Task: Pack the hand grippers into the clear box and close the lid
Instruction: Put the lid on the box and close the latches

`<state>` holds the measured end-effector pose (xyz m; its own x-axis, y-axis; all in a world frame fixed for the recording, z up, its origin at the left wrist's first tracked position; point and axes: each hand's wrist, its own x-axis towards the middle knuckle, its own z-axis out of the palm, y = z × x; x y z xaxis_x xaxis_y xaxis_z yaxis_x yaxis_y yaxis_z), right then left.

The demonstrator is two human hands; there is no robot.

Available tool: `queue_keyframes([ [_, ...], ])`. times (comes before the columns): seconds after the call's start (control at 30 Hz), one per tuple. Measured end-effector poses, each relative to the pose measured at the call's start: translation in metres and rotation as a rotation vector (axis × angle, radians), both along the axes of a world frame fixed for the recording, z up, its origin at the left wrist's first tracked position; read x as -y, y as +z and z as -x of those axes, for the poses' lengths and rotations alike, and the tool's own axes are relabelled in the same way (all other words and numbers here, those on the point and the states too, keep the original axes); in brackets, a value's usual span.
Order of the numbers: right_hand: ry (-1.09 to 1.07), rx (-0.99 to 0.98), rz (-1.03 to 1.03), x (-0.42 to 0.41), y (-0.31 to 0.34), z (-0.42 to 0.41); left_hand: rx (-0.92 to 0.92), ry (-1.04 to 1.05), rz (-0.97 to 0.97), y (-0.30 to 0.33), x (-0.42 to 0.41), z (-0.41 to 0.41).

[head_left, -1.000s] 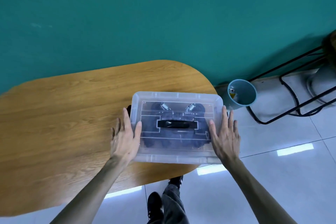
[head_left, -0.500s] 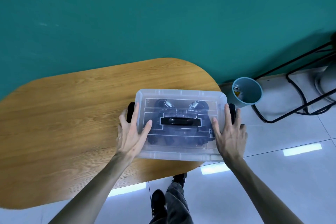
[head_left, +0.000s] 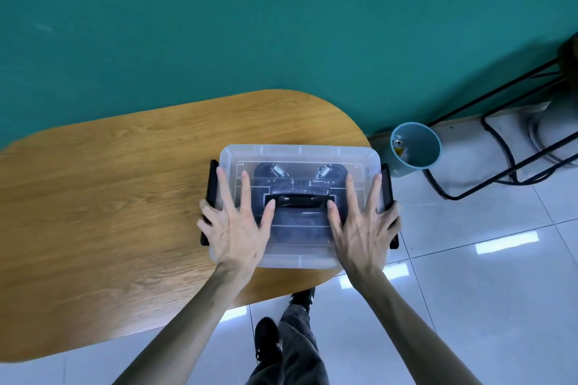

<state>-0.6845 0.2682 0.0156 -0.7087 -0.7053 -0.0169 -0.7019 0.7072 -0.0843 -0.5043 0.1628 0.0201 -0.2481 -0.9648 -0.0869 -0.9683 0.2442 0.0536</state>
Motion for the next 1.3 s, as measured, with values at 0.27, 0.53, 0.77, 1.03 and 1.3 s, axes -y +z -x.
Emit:
queue_keyframes([
  [0.27, 0.018, 0.002, 0.011, -0.0005, 0.0008, -0.0009, 0.006, -0.003, -0.009, 0.0029, -0.0001, 0.0010],
  [0.53, 0.017, -0.001, 0.043, 0.0005, 0.0005, -0.0022, -0.062, 0.036, -0.005, 0.0012, -0.0007, 0.0010],
  [0.77, 0.005, -0.012, 0.050, 0.0004, 0.0009, -0.0022, -0.104, 0.044, 0.019, 0.0005, -0.0023, 0.0005],
  [1.03, 0.005, -0.012, 0.057, -0.0001, 0.0012, -0.0032, -0.097, 0.000, 0.023, 0.0018, -0.0029, -0.0010],
  [1.3, -0.002, -0.007, 0.084, -0.0008, -0.0005, -0.0024, -0.075, -0.002, 0.029, 0.0017, -0.0040, 0.0007],
])
